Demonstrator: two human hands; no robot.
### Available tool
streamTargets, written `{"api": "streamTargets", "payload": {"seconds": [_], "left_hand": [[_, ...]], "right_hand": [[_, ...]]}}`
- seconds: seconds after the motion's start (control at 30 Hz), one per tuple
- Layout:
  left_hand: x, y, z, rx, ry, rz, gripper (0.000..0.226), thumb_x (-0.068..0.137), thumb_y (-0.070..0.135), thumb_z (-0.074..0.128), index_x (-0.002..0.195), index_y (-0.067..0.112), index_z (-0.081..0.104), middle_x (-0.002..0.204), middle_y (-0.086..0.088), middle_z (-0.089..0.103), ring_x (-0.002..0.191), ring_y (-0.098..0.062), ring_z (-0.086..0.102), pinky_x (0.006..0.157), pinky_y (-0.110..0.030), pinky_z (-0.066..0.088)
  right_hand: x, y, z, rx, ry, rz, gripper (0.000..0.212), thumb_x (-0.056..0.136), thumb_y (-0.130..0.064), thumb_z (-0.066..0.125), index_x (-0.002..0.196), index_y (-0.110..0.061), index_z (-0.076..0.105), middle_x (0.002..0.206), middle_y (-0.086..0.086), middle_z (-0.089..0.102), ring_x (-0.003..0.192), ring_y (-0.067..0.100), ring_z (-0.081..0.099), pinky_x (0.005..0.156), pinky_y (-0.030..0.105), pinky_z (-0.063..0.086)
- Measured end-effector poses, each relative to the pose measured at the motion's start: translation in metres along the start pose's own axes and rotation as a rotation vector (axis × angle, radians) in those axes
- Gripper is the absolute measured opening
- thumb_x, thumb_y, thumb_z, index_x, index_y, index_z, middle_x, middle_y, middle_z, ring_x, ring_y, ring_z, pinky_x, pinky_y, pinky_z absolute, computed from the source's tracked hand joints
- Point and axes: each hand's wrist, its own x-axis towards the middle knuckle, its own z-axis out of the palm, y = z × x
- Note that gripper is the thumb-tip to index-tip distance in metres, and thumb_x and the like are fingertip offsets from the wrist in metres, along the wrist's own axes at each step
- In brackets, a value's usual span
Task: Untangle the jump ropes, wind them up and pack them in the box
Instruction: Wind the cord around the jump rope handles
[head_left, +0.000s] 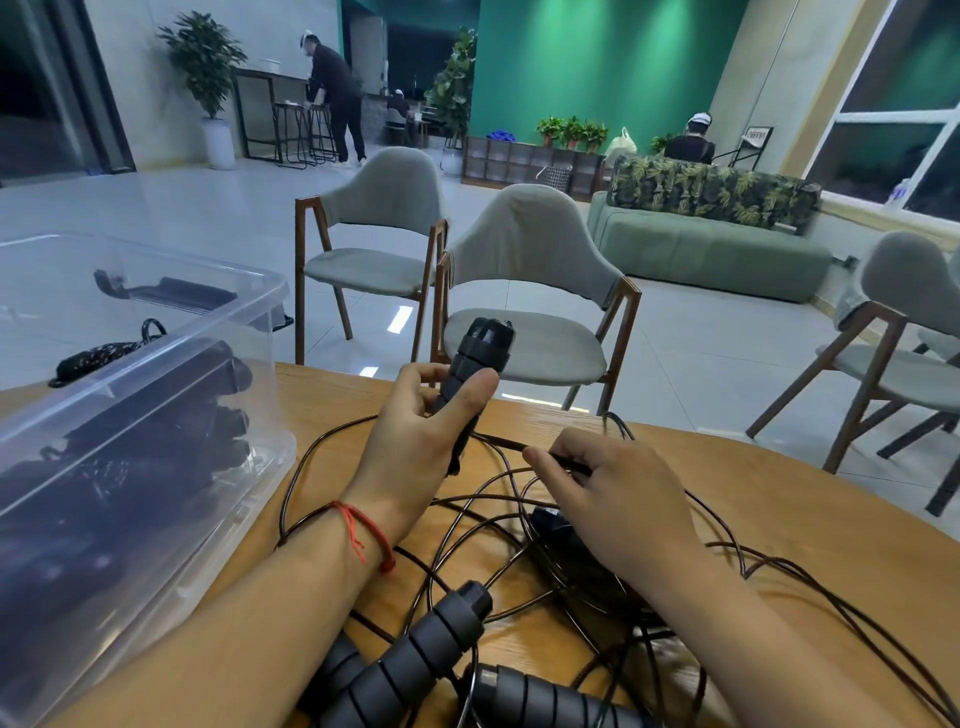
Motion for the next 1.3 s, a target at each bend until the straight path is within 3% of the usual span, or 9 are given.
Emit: {"api": "streamTargets", "payload": {"seconds": [0.17, 0.27, 0.43, 0.53, 0.73, 0.83, 0.97, 1.1, 1.3], "left_hand": [[0.005, -0.004, -0.004, 0.152, 0.182, 0.022, 0.056, 0.085, 0.076, 0.066, 0.111, 0.027, 0.062, 0.092, -0.007, 0.068, 0.079, -0.023, 0.065, 0.062, -0.035, 0.052], [0.000, -0.002, 0.000, 0.302, 0.176, 0.115, 0.041, 0.091, 0.062, 0.068, 0.113, 0.028, 0.060, 0.092, 0.000, 0.067, 0.079, -0.013, 0.063, 0.062, -0.021, 0.050], [0.001, -0.006, -0.003, 0.515, 0.055, 0.147, 0.050, 0.094, 0.071, 0.058, 0.131, 0.039, 0.061, 0.111, 0.006, 0.063, 0.100, -0.009, 0.061, 0.074, -0.027, 0.048], [-0.004, -0.009, 0.006, 0.646, -0.048, 0.181, 0.055, 0.097, 0.079, 0.036, 0.131, 0.046, 0.063, 0.113, 0.010, 0.062, 0.104, -0.010, 0.061, 0.085, -0.040, 0.057], [-0.019, -0.001, 0.012, 0.707, -0.232, 0.236, 0.056, 0.104, 0.070, 0.017, 0.094, 0.038, 0.062, 0.091, 0.006, 0.062, 0.088, -0.009, 0.060, 0.077, -0.042, 0.053], [-0.019, 0.001, 0.008, 0.741, -0.286, 0.283, 0.059, 0.100, 0.074, 0.012, 0.094, 0.042, 0.061, 0.090, 0.007, 0.059, 0.085, -0.008, 0.059, 0.075, -0.043, 0.053], [-0.020, 0.006, 0.008, 0.835, -0.348, 0.379, 0.052, 0.092, 0.085, 0.031, 0.107, 0.043, 0.059, 0.094, 0.019, 0.055, 0.086, -0.002, 0.056, 0.068, -0.029, 0.045], [-0.025, 0.005, 0.013, 0.941, -0.439, 0.572, 0.055, 0.084, 0.079, 0.065, 0.126, 0.045, 0.063, 0.120, 0.027, 0.057, 0.092, 0.001, 0.059, 0.072, -0.025, 0.055], [-0.027, 0.009, 0.013, 0.851, -0.501, 0.729, 0.074, 0.083, 0.065, 0.077, 0.138, 0.026, 0.048, 0.100, 0.015, 0.066, 0.076, -0.004, 0.064, 0.062, -0.025, 0.056]], "right_hand": [[-0.007, -0.031, -0.006, 0.007, -0.019, -0.286, 0.030, 0.104, -0.052, 0.060, 0.084, -0.033, 0.069, 0.058, -0.026, 0.041, 0.051, -0.002, 0.047, 0.050, 0.012, 0.032], [-0.006, -0.032, -0.012, 0.059, -0.011, -0.298, 0.021, 0.101, -0.048, 0.066, 0.089, -0.031, 0.071, 0.063, -0.022, 0.054, 0.056, 0.002, 0.054, 0.051, 0.014, 0.038], [0.002, -0.029, -0.027, 0.137, 0.070, -0.291, 0.017, 0.103, -0.045, 0.067, 0.098, -0.030, 0.074, 0.080, -0.017, 0.070, 0.073, 0.007, 0.066, 0.060, 0.028, 0.053], [0.004, -0.028, -0.033, 0.159, 0.121, -0.270, 0.017, 0.103, -0.044, 0.069, 0.102, -0.027, 0.075, 0.086, -0.019, 0.071, 0.077, 0.002, 0.066, 0.065, 0.021, 0.051], [0.010, -0.025, -0.043, 0.171, 0.128, -0.243, 0.021, 0.099, -0.045, 0.073, 0.097, -0.025, 0.078, 0.081, -0.015, 0.071, 0.077, 0.007, 0.067, 0.066, 0.032, 0.056], [0.012, -0.026, -0.048, 0.254, 0.070, -0.175, 0.024, 0.094, -0.053, 0.075, 0.092, -0.029, 0.078, 0.077, -0.015, 0.070, 0.078, 0.011, 0.069, 0.068, 0.037, 0.057], [0.016, -0.021, -0.054, 0.381, -0.018, -0.059, 0.026, 0.089, -0.058, 0.078, 0.086, -0.032, 0.079, 0.073, -0.003, 0.072, 0.070, 0.019, 0.068, 0.069, 0.049, 0.058], [0.016, -0.020, -0.061, 0.348, -0.155, -0.033, 0.028, 0.086, -0.057, 0.079, 0.081, -0.029, 0.077, 0.057, -0.004, 0.061, 0.057, 0.017, 0.051, 0.058, 0.037, 0.046], [0.023, -0.008, -0.074, 0.356, -0.270, -0.022, 0.030, 0.078, -0.066, 0.078, 0.078, -0.036, 0.080, 0.080, -0.008, 0.065, 0.074, 0.013, 0.060, 0.065, 0.037, 0.048]]}}
